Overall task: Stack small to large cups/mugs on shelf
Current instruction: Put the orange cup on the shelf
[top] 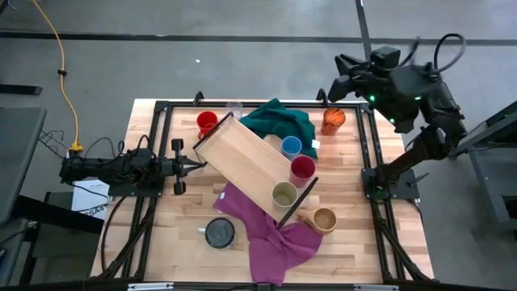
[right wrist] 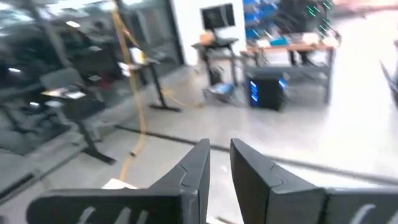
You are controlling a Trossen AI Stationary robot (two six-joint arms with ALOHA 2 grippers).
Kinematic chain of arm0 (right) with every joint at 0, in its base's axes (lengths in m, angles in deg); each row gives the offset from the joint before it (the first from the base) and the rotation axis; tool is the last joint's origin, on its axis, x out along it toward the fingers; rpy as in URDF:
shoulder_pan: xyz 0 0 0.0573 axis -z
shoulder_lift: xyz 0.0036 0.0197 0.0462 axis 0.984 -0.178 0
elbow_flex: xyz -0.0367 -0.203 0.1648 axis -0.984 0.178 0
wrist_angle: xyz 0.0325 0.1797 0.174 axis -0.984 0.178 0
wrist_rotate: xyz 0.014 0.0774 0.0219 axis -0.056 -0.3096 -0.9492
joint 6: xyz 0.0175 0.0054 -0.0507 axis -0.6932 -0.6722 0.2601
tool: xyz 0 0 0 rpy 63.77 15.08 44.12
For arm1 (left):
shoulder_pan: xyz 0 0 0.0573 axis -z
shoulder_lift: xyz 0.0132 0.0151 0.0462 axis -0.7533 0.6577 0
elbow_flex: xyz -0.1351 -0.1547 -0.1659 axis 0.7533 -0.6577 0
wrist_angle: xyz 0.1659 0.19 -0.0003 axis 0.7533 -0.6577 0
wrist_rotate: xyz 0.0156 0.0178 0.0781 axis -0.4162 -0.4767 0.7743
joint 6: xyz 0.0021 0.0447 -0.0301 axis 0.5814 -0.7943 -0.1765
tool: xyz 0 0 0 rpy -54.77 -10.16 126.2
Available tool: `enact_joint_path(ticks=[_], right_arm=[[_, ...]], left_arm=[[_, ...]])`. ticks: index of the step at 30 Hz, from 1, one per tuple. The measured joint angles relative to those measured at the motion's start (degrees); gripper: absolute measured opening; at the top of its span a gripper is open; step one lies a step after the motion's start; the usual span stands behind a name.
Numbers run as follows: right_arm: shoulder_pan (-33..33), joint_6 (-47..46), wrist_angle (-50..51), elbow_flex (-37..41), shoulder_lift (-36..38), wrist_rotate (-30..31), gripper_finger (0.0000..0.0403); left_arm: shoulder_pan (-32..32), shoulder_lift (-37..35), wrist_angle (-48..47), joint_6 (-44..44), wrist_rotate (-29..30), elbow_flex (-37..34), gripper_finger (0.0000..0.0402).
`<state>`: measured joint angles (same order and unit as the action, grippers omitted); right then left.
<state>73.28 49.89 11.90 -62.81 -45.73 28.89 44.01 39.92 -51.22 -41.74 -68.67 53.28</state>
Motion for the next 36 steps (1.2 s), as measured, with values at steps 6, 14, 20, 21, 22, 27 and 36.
enact_joint_path(ticks=[6, 14, 20, 21, 22, 27, 36], right_arm=[[3.86, -17.57, 17.71, 0.00, 0.10, 0.08, 0.0055], [6.45, -20.31, 21.74, 0.00, 0.02, -0.52, 0.0055], [9.29, -21.80, 26.42, 0.00, -0.13, -0.70, 0.0055], [9.93, -22.81, 28.11, 0.00, -0.27, -1.22, 0.0055], [10.69, -24.18, 29.93, 0.01, -0.35, -2.47, 0.0055], [16.13, -23.58, 29.78, 5.88, 0.86, -12.55, 0.0055], [26.14, -21.68, 29.18, 33.48, 6.79, -33.95, 0.0055]], left_arm=[[0.00, 0.00, 5.80, 17.13, -3.27, 0.01, 0.0001], [0.00, 0.00, 17.99, 29.66, -3.89, 0.01, 0.0001], [0.00, -0.01, 29.45, 37.57, -3.56, 0.01, 0.0001], [0.00, -0.02, 31.55, 38.78, -3.50, 0.01, 0.0001], [0.00, -0.02, 33.74, 39.79, -3.42, 0.01, 0.0001], [0.00, -0.02, 44.08, 43.48, -3.39, 0.03, 0.0001], [0.00, -0.02, 47.63, 43.46, -1.37, 0.03, 0.0001]])
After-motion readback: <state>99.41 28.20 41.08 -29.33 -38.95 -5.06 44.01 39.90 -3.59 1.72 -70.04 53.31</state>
